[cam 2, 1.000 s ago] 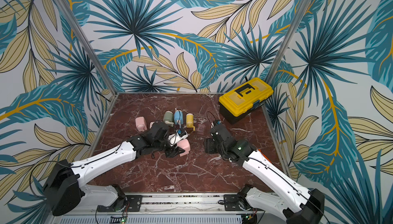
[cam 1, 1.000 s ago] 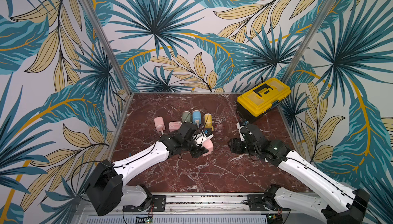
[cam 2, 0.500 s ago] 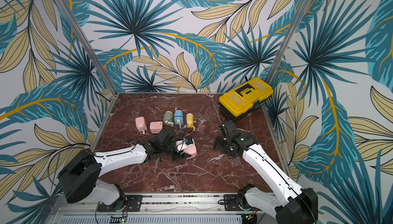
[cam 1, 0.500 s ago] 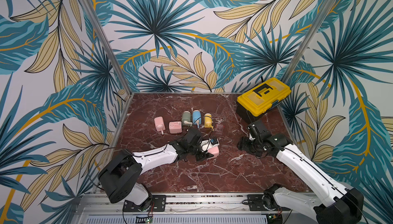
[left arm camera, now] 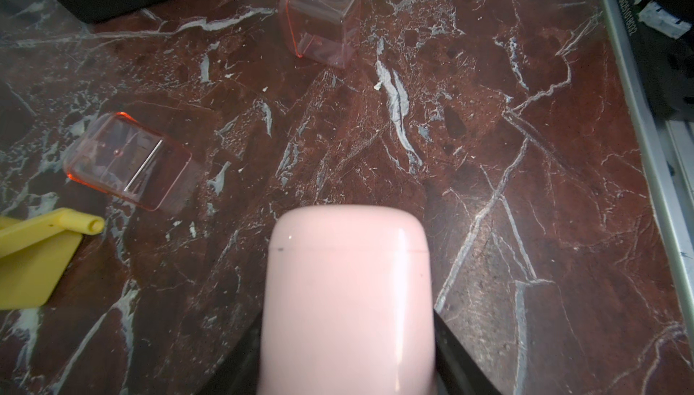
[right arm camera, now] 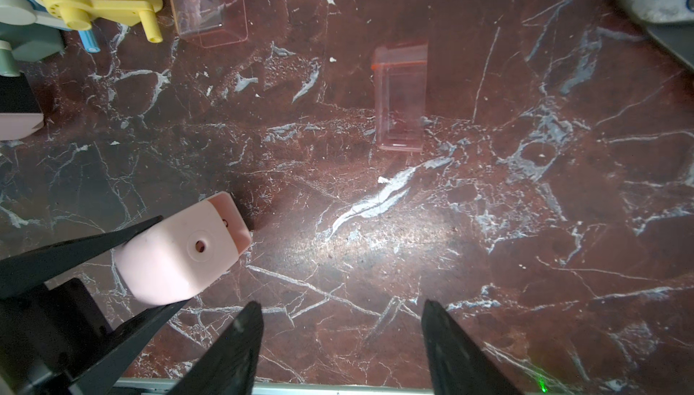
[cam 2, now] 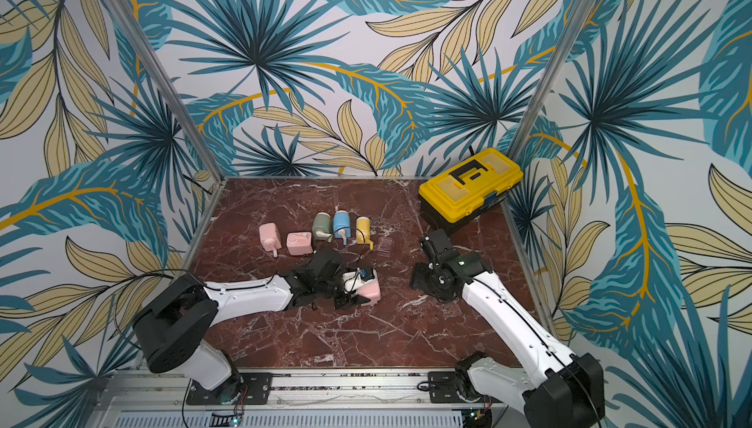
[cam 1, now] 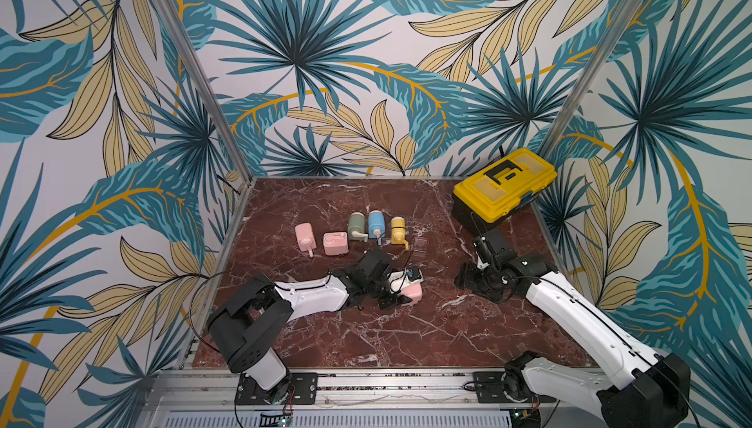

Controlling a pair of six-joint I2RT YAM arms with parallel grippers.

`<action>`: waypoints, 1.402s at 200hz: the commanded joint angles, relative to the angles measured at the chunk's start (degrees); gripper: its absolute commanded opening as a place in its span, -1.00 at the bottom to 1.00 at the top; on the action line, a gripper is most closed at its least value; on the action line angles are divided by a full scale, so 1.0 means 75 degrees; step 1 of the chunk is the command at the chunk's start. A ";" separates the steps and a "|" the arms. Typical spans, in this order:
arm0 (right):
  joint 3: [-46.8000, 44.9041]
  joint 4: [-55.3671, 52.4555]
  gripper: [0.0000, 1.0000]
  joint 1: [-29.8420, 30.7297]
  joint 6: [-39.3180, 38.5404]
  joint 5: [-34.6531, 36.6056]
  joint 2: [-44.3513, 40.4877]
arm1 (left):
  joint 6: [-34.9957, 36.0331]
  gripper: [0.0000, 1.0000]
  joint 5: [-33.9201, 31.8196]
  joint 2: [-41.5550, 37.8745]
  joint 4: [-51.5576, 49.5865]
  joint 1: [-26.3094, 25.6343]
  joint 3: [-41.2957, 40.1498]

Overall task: Put the tray back into the pencil sharpener
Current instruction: Place the pencil sharpener at the center of the board, then pick up the container from the center of the board.

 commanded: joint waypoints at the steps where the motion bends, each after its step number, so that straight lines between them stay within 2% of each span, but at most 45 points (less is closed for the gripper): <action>1: -0.0096 -0.0243 0.39 -0.0039 -0.0040 -0.0060 0.0018 | 0.0139 0.05 0.0172 0.0119 0.0335 -0.0026 -0.0034; 19: -0.0095 -0.0267 0.39 -0.0052 -0.0062 -0.0075 0.0017 | 0.0156 0.12 0.0211 0.0227 0.0335 -0.0026 -0.0052; 79: -0.0048 -0.0269 0.44 -0.0067 -0.0138 -0.0121 0.0034 | 0.0196 0.58 0.0205 0.0243 0.0335 -0.0026 -0.0096; 116: 0.0093 -0.0303 0.49 -0.0076 -0.0281 0.0028 0.0150 | 0.0171 0.67 0.0227 -0.0102 0.0315 -0.0026 -0.0124; 141: 0.0462 -0.0516 0.50 -0.0164 -0.0707 0.0381 0.0549 | -0.0043 0.70 0.0260 -0.0774 0.0291 -0.0039 -0.0252; 171: 0.0627 -0.0429 0.56 -0.0439 -0.1193 0.0764 0.1098 | -0.0832 0.70 -0.0148 -0.1862 0.0300 -0.0050 -0.0258; 206: 0.0433 0.0457 0.57 -0.0874 -0.1260 0.0388 0.1719 | -0.2120 0.69 -0.1226 -0.2823 0.0300 -0.0108 -0.0125; 224: 0.0444 0.0880 0.52 -0.1001 -0.1275 0.0230 0.2057 | -0.2772 0.69 -0.1882 -0.3159 0.0300 -0.0111 -0.0134; 280: 0.0116 0.1675 0.43 -0.1396 -0.1341 -0.0013 0.2580 | -0.3887 0.68 -0.2920 -0.3892 0.0288 -0.0114 -0.0306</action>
